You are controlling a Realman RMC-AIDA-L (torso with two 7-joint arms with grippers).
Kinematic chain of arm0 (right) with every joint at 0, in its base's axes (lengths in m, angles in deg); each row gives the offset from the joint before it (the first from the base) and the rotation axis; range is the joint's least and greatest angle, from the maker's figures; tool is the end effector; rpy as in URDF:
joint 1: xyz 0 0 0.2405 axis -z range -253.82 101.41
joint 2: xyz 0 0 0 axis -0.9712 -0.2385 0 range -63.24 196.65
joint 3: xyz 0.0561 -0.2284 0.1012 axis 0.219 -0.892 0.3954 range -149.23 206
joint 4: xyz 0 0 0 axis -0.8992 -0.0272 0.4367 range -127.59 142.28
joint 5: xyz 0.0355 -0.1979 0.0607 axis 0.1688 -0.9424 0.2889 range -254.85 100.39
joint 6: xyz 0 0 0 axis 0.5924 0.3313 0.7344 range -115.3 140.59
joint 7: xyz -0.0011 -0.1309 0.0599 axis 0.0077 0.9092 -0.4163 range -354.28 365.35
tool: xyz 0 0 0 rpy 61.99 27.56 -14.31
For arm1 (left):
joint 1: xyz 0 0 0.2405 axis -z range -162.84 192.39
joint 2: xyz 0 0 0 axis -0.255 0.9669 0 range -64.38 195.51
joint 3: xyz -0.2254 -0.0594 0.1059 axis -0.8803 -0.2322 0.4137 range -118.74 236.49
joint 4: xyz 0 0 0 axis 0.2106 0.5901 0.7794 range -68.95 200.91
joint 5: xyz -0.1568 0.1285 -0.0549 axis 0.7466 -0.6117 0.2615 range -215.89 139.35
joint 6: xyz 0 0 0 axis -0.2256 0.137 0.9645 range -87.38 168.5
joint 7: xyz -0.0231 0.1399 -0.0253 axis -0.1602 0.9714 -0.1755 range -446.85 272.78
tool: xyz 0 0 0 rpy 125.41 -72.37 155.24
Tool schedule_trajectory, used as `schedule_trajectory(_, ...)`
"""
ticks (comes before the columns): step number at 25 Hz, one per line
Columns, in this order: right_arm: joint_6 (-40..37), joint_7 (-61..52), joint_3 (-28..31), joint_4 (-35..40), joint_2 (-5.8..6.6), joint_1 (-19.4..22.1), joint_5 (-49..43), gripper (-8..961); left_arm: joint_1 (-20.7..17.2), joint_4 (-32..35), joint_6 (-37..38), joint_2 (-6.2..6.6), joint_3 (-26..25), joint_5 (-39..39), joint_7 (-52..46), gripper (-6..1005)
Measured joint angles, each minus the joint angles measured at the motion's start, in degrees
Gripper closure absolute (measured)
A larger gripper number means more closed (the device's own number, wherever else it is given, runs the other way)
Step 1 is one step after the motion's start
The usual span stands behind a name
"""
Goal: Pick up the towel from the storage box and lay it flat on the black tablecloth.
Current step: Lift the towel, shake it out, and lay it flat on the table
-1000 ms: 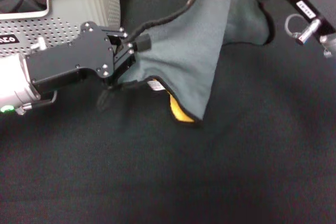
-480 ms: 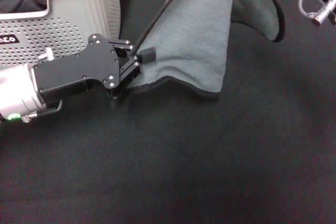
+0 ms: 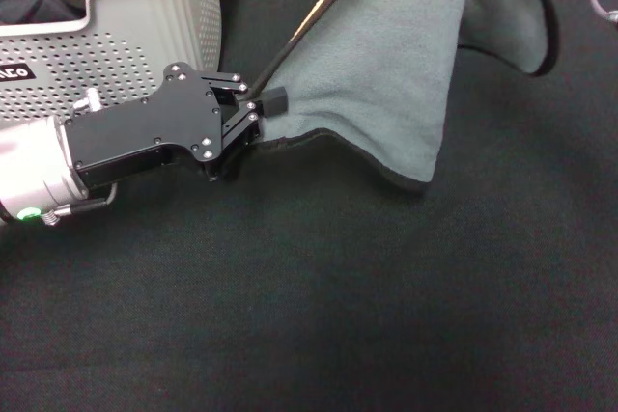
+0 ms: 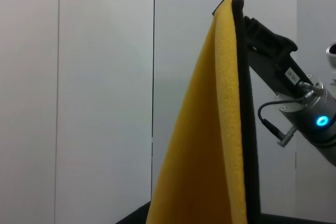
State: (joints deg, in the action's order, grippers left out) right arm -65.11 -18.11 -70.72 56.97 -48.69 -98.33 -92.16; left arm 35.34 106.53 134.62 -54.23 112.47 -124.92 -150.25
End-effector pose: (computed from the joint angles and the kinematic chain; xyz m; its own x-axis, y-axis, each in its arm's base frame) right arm 0.1279 0.3351 0.0371 0.3440 0.6081 -0.7155 -0.2431 -0.6783 -0.6934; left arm -0.2424 0.2991 0.0106 0.7009 0.0135 0.7132 0.2827 -0.9232 -0.2604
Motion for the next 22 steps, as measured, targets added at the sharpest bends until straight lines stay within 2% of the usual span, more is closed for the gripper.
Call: schedule_trajectory(22,-3.2,0.0,3.9,0.3,0.0,1.3,0.4,922,2.3,-2.3,-1.5,0.08,0.2,-3.4,-0.1,970)
